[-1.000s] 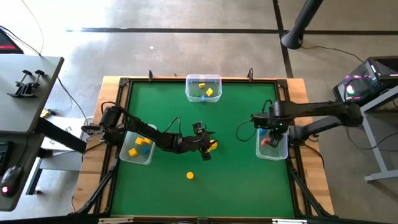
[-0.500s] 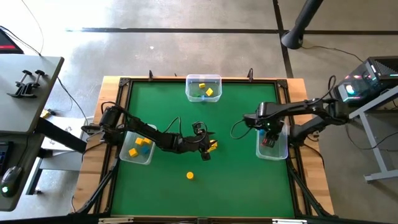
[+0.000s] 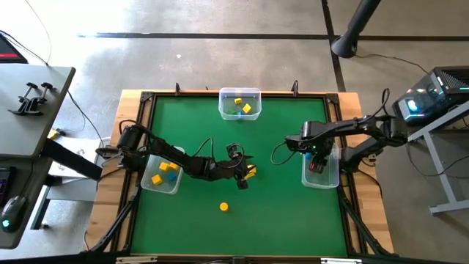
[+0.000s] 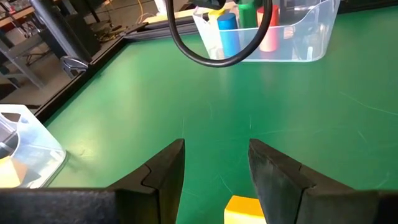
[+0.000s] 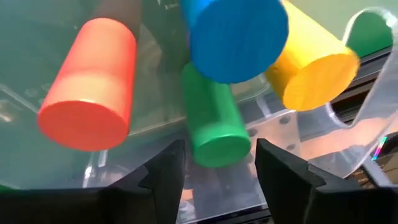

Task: Sort blocks by size
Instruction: Put the green cylindrical block into the right transparent bin, then put the green square block into the left transparent bin

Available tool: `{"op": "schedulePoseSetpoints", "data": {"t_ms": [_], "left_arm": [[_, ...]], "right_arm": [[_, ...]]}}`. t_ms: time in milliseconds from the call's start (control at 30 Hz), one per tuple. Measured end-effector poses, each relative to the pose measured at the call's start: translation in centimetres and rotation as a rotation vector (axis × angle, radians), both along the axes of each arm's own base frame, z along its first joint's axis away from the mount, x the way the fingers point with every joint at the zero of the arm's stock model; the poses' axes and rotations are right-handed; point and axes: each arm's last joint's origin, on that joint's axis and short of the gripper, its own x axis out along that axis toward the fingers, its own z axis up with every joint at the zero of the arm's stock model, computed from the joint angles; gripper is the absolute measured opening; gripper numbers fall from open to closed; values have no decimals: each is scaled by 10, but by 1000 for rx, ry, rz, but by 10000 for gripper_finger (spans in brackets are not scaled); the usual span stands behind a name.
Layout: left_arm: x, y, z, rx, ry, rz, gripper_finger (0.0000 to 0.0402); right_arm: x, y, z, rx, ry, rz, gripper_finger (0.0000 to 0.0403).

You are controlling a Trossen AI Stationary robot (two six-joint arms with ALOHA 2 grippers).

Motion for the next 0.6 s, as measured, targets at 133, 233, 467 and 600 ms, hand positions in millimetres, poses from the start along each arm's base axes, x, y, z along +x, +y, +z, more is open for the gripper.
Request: {"op": "schedulePoseSetpoints", "data": {"t_ms": [133, 233, 467, 600], "left_arm": [[0, 0, 0, 0, 0, -1, 163], [0, -1, 0, -6, 1, -17, 163], [2, -5, 5, -48, -45, -95, 163], [2, -14, 6, -36, -53, -141, 163]], "right_arm": [[2, -1, 6, -5, 0, 25, 187], [4, -2, 23, -33, -6, 25, 188], [12, -5, 79, -134, -227, 26, 189], [14, -4, 107, -267, -438, 69, 190]]}}
